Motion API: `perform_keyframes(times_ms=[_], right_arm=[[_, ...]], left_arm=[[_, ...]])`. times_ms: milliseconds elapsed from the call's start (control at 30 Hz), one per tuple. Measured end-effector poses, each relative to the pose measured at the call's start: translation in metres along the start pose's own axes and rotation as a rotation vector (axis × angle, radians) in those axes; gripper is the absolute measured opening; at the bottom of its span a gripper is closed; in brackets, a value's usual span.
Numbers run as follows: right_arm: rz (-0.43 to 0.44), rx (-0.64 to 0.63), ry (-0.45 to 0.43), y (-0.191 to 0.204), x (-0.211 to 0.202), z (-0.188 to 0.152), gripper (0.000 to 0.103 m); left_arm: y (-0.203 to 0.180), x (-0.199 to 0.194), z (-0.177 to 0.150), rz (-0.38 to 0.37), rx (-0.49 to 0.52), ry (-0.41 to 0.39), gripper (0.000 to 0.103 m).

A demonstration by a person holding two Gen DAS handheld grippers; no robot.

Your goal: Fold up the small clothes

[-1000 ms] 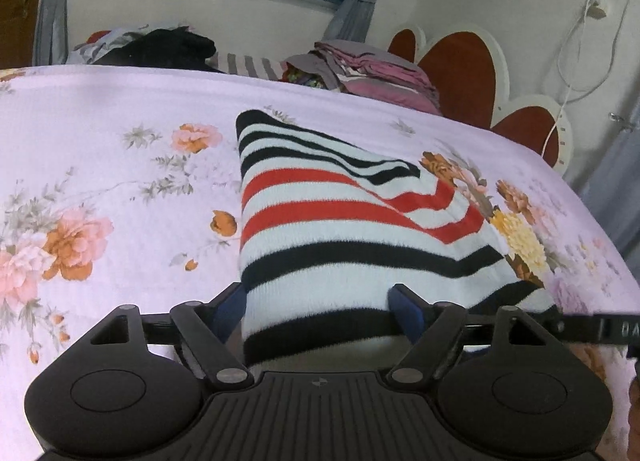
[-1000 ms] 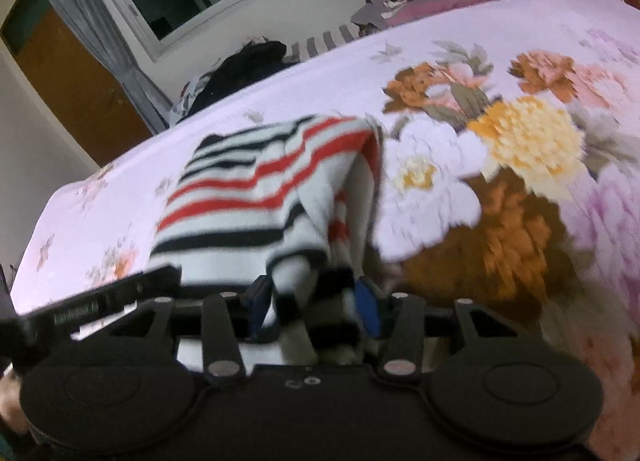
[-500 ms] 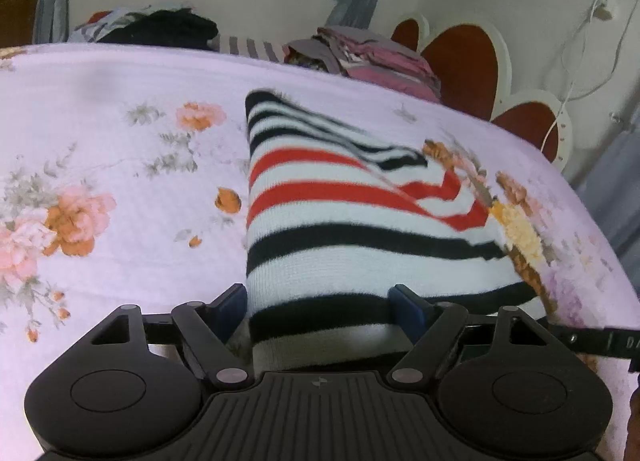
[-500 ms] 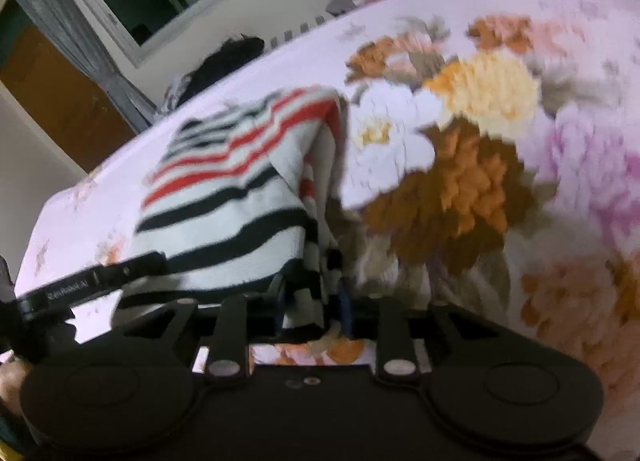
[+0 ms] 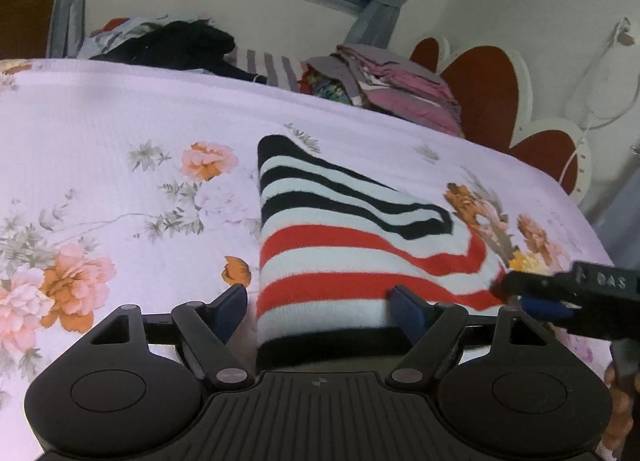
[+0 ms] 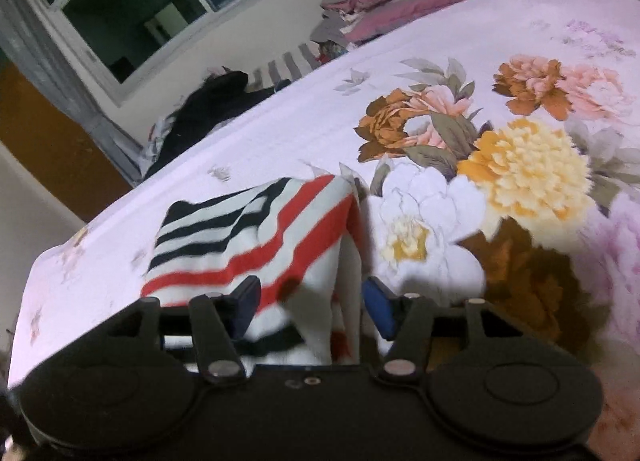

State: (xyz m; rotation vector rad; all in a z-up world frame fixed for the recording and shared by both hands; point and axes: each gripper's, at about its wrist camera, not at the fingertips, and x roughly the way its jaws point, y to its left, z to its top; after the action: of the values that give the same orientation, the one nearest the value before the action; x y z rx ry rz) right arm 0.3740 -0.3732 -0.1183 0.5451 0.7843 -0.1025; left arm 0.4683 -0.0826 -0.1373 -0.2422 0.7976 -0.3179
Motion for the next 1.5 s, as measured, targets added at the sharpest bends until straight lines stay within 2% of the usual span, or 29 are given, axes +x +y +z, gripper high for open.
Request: perform_keyframes(times_ms=[67, 133, 200, 300, 367, 400, 467, 533, 600, 667, 800, 900, 1033, 1133, 1300, 1367, 1433, 1500], right_arm=[[-0.031, 0.006, 0.011, -0.001, 0.015, 0.007, 0.054], [-0.016, 0.038, 0.03, -0.006, 0.027, 0.01, 0.033], [-0.001, 0.046, 0.025, -0.004, 0.032, 0.01, 0.023], [-0.064, -0.083, -0.036, 0.01, 0.032, 0.006, 0.011], [-0.162, -0.186, -0.062, 0.014, 0.039, 0.001, 0.01], [-0.176, -0.193, -0.056, 0.011, 0.044, -0.001, 0.01], [-0.165, -0.186, -0.054, 0.009, 0.044, 0.0, 0.011], [-0.165, -0.175, -0.074, 0.008, 0.035, 0.004, 0.022], [-0.149, -0.156, -0.122, 0.01, 0.022, 0.01, 0.022], [-0.148, -0.191, -0.159, 0.019, 0.018, 0.016, 0.023], [-0.117, -0.246, -0.145, 0.04, 0.031, 0.026, 0.023], [-0.151, -0.281, -0.111, 0.044, 0.052, 0.025, 0.021], [-0.204, -0.286, -0.093, 0.032, 0.069, 0.02, 0.013], [-0.194, -0.272, -0.109, 0.021, 0.073, 0.017, 0.008], [-0.211, -0.3, -0.104, 0.026, 0.071, 0.015, 0.008], [-0.198, -0.283, -0.104, 0.027, 0.065, 0.016, 0.011], [-0.169, -0.263, -0.118, 0.029, 0.054, 0.017, 0.02], [-0.143, -0.268, -0.128, 0.033, 0.042, 0.015, 0.022]], left_arm=[[0.001, 0.007, 0.0, 0.005, -0.007, 0.004, 0.078], [0.002, 0.015, 0.001, 0.007, -0.014, 0.006, 0.078], [0.003, 0.022, 0.001, 0.013, -0.02, 0.013, 0.078], [0.007, 0.03, -0.004, 0.014, -0.014, 0.017, 0.078], [0.01, 0.034, -0.008, -0.004, -0.031, 0.019, 0.078], [0.011, 0.035, -0.008, -0.008, -0.036, 0.019, 0.078], [0.011, 0.035, -0.007, -0.009, -0.034, 0.022, 0.079], [0.011, 0.032, -0.003, -0.007, -0.042, 0.017, 0.079], [0.01, 0.026, 0.003, 0.014, -0.052, -0.018, 0.079], [0.009, 0.029, 0.012, 0.006, -0.068, -0.033, 0.079], [0.003, 0.049, 0.028, 0.022, -0.047, -0.031, 0.079], [0.007, 0.066, 0.033, 0.036, -0.075, -0.001, 0.079], [0.012, 0.083, 0.029, 0.046, -0.083, 0.017, 0.079], [0.011, 0.086, 0.025, 0.047, -0.069, 0.004, 0.082], [0.008, 0.079, 0.027, 0.07, -0.062, 0.008, 0.082], [0.006, 0.073, 0.028, 0.08, -0.064, 0.011, 0.082], [0.005, 0.067, 0.026, 0.085, -0.06, 0.01, 0.082], [0.004, 0.059, 0.025, 0.081, -0.054, 0.008, 0.082]])
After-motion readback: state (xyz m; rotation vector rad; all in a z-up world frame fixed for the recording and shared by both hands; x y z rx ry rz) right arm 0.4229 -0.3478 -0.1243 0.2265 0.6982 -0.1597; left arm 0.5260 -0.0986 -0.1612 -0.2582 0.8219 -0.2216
